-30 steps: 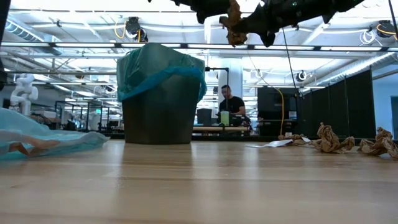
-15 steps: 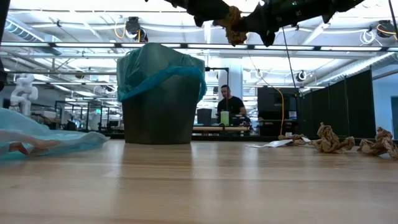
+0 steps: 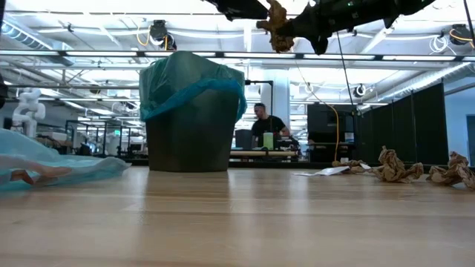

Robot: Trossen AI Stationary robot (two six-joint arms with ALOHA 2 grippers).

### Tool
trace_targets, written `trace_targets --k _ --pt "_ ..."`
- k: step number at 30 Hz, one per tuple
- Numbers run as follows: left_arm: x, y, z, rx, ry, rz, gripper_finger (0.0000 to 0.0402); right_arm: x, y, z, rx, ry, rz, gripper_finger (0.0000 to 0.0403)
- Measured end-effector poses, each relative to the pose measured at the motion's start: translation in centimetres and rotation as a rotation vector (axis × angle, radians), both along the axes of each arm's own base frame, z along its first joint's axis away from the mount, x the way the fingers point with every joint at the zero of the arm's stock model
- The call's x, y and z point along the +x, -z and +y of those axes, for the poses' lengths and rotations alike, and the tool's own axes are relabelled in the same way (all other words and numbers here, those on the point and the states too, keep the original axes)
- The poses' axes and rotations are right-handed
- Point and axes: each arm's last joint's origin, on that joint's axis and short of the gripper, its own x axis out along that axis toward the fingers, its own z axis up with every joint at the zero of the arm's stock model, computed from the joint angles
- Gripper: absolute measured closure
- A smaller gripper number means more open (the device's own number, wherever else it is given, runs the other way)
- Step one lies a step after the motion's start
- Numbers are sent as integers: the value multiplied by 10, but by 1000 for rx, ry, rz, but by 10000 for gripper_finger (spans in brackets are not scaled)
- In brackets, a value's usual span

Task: Place trash/remove bag and relplace
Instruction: Put the brown napkin into the black trash bin

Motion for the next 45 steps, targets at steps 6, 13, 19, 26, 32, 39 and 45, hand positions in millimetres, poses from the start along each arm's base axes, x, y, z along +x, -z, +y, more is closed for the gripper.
trace_targets --k 6,13,19,26,32,39,45 --pt "16 6 0 -12 5 -62 267 0 0 0 15 3 -1 402" --pt "26 8 -6 2 13 -105 267 0 0 0 19 3 -1 402" --pt "28 10 -3 48 -120 -89 340 0 1 0 20 3 1 402" --pt "28 4 -1 66 -162 -127 396 0 0 0 28 11 -1 368" --pt "24 -11 -1 111 -188 -119 398 0 0 1 27 3 0 307" --pt "11 -31 -2 132 -236 -92 400 1 -9 4 -3 -13 -94 214" --pt "-8 -38 -4 166 -320 -21 400 -2 -16 5 -41 -14 -128 159"
